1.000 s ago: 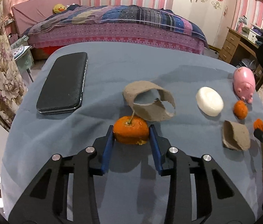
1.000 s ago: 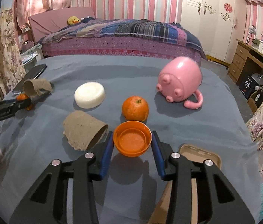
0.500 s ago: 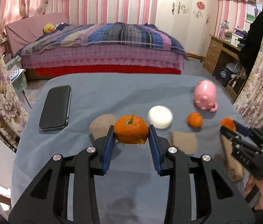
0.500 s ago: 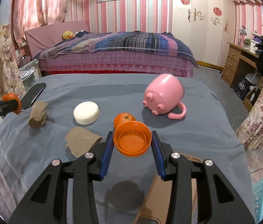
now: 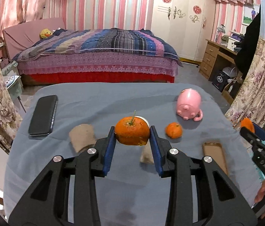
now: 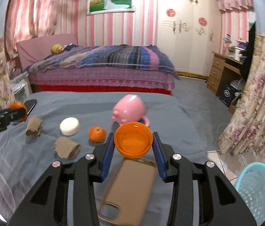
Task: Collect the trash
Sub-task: 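Carry the tangerine and orange cap over the blue basket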
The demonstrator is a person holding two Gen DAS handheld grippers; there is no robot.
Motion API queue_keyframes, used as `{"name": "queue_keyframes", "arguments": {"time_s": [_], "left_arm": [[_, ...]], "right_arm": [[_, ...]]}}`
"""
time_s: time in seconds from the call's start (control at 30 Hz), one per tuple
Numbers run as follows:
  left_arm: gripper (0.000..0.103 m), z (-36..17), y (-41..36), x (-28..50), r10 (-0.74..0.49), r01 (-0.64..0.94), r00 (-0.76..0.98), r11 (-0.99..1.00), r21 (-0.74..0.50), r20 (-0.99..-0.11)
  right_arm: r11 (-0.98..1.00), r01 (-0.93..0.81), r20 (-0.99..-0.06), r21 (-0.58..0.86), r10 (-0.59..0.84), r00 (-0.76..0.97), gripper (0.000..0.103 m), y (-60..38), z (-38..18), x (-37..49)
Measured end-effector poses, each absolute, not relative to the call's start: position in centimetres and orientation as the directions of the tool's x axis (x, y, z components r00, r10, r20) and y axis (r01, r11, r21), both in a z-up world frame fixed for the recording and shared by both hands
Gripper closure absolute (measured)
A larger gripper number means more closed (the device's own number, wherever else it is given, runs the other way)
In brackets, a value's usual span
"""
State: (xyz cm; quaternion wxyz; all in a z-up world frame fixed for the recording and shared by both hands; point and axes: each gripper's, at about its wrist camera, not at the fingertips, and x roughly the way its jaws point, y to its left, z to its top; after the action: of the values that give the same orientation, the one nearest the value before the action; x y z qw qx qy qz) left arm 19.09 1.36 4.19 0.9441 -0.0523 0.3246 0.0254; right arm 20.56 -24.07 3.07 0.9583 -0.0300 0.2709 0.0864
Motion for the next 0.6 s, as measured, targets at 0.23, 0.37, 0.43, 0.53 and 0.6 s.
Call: {"name": "queue_keyframes", "arguments": {"time_s": [0.23, 0.37, 0.43, 0.53, 0.6], "left_arm": [[0.068, 4.7, -3.5, 19.1, -0.032, -0.012, 0.800, 0.998, -0.070, -0.599], [0.068, 4.9, -6.2, 19.2, -0.063, 0.018, 0.803, 0.996, -0.082, -0.593], [0.068, 4.9, -7.4, 19.2, -0.077, 0.029, 0.804, 0.995, -0.091, -0.589], [0.068, 4.7, -9.7, 19.2, -0.093, 0.054, 0.805, 0.995, -0.083, -0.586], [0.068, 4.5, -11.5, 19.3, -0.105, 0.076, 0.804, 0.994, -0.073, -0.585]], "right_arm": [[0.995, -0.090, -0.503, -0.047, 0.054, 0.863, 0.063, -30.7, 4.2, 18.0], [0.998, -0.039, -0.495, -0.051, 0.009, 0.869, 0.063, -34.4, 4.5, 16.9], [0.999, -0.010, -0.493, -0.044, -0.013, 0.870, 0.063, -36.3, 4.5, 16.4], [0.999, 0.029, -0.494, -0.042, -0.046, 0.868, 0.063, -39.2, 4.3, 15.6], [0.997, 0.054, -0.499, -0.047, -0.071, 0.864, 0.063, -40.8, 4.0, 15.2]]}}
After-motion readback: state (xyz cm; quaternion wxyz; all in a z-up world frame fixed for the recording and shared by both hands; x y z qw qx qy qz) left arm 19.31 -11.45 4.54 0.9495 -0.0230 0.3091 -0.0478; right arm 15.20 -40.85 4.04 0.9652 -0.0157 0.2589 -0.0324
